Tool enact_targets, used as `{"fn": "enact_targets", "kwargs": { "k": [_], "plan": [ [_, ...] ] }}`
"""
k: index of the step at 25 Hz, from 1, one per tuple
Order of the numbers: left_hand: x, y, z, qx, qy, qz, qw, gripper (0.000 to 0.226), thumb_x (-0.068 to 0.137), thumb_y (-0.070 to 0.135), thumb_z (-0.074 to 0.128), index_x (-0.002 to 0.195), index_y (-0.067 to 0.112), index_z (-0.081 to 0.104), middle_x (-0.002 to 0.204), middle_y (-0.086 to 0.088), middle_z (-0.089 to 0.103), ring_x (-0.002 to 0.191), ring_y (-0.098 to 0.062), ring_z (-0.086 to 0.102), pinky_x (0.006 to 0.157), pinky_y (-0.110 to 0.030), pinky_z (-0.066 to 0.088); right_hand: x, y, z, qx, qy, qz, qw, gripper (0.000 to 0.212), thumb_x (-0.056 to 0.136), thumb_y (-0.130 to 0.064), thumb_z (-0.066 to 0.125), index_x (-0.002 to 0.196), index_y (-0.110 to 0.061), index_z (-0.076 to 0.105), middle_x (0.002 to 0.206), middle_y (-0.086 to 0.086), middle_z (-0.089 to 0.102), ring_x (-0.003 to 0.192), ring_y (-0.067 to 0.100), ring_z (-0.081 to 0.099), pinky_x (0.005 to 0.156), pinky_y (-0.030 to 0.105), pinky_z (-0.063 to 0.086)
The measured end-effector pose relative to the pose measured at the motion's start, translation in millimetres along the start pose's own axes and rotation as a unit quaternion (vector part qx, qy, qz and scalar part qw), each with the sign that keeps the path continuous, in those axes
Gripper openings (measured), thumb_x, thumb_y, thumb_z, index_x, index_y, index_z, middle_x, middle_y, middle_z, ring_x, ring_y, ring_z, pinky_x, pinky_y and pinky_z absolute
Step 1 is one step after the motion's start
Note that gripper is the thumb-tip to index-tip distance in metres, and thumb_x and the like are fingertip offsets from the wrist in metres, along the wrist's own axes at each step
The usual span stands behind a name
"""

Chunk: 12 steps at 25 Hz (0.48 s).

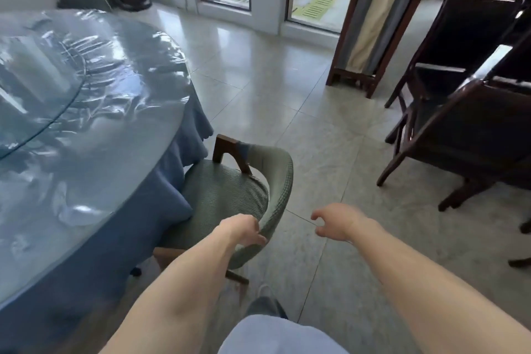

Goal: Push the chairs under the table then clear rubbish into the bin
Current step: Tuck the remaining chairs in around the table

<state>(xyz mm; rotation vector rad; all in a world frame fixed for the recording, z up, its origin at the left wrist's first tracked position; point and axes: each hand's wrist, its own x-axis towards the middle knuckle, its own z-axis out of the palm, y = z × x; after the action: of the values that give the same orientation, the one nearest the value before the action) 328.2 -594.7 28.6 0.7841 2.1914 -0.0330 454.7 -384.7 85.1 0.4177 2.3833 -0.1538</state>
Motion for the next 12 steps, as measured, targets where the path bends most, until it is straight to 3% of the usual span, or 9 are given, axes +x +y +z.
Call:
{"fn": "enact_targets", "kwargs": {
  "k": [4, 8, 12],
  "plan": [
    [32, -3, -25, -0.079, -0.009, -0.011, 0.997, 0.062, 0.078, 0.064, 0.061, 0.126, 0.026, 0.060, 0.125, 0.002, 0.064, 0.110, -0.023, 0.060, 0.095, -0.041, 0.051, 51, -3, -56, -0.058, 0.011, -0.023, 0.998, 0.052, 0.095, -0.034, 0.052, 0.145, -0.033, 0.040, 0.141, 0.002, 0.052, 0.126, 0.027, 0.052, 0.096, 0.040, 0.049],
    [35, -14, -22, -0.156, -0.064, -0.048, 0.985, 0.087, 0.077, 0.064, 0.068, 0.149, 0.030, 0.034, 0.151, 0.003, 0.043, 0.135, -0.025, 0.045, 0.108, -0.043, 0.041, 103, -23, -88, -0.121, 0.015, -0.096, 0.988, 0.067, 0.086, -0.017, 0.062, 0.146, -0.035, 0.037, 0.135, 0.004, 0.047, 0.123, 0.028, 0.050, 0.092, 0.043, 0.052],
    [43, -14, -11, -0.202, -0.119, -0.096, 0.967, 0.090, 0.077, 0.065, 0.068, 0.150, 0.027, 0.035, 0.153, 0.003, 0.041, 0.138, -0.024, 0.041, 0.111, -0.042, 0.037, 149, -35, -105, -0.248, -0.035, -0.179, 0.951, 0.083, 0.078, -0.025, 0.079, 0.147, -0.039, 0.034, 0.143, 0.001, 0.041, 0.132, 0.027, 0.040, 0.094, 0.042, 0.047]
  ]
}}
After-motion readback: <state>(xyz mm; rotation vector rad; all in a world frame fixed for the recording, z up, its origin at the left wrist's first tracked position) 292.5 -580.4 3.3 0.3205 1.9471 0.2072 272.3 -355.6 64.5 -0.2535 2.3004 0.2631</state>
